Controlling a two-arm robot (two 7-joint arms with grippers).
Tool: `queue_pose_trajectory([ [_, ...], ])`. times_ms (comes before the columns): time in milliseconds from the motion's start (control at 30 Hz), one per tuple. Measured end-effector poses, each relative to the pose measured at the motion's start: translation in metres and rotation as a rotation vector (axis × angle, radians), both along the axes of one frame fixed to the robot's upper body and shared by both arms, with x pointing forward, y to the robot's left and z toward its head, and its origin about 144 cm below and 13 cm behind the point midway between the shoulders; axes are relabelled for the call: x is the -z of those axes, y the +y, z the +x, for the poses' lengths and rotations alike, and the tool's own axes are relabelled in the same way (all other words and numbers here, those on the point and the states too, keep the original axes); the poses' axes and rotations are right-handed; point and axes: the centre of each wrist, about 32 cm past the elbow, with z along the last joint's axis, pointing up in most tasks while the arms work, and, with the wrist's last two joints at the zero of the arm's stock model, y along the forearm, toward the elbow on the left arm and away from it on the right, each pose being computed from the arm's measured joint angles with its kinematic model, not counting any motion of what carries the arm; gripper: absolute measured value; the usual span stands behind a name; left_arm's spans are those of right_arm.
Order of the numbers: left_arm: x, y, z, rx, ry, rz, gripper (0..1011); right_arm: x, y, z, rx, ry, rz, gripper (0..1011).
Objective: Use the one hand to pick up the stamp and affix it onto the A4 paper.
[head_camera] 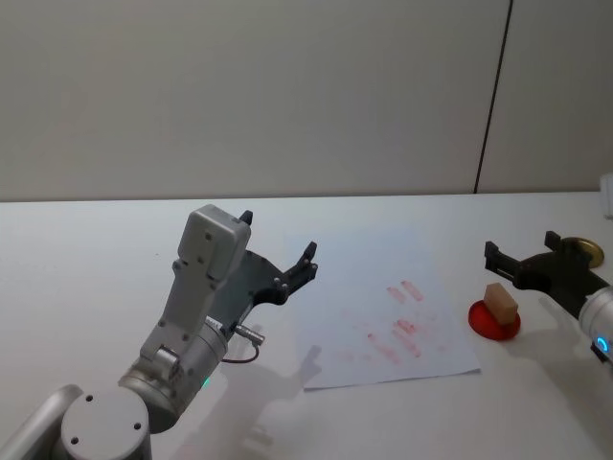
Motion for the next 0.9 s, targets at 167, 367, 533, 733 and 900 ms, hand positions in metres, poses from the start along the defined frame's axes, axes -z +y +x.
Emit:
queue_pose_trajectory([
  [167,0.000,0.000,0.000,0.000,0.000,0.000,993,-0.006,0.000,0.009,0.003,0.028,0.002,1001],
  [367,0.000,0.000,0.000,0.000,0.000,0.000,993,-0.012,0.001,0.015,0.005,0.059,0.009,1001],
  [533,0.000,0.000,0.000,0.000,0.000,0.000,993,-0.015,0.001,0.017,0.009,0.082,0.012,1001],
  [733,0.000,0.000,0.000,0.000,0.000,0.000,993,-0.018,0.002,0.019,0.013,0.116,0.012,1001],
  [900,0.000,0.000,0.000,0.000,0.000,0.000,993,-0.019,0.003,0.021,0.012,0.141,0.009,1001],
])
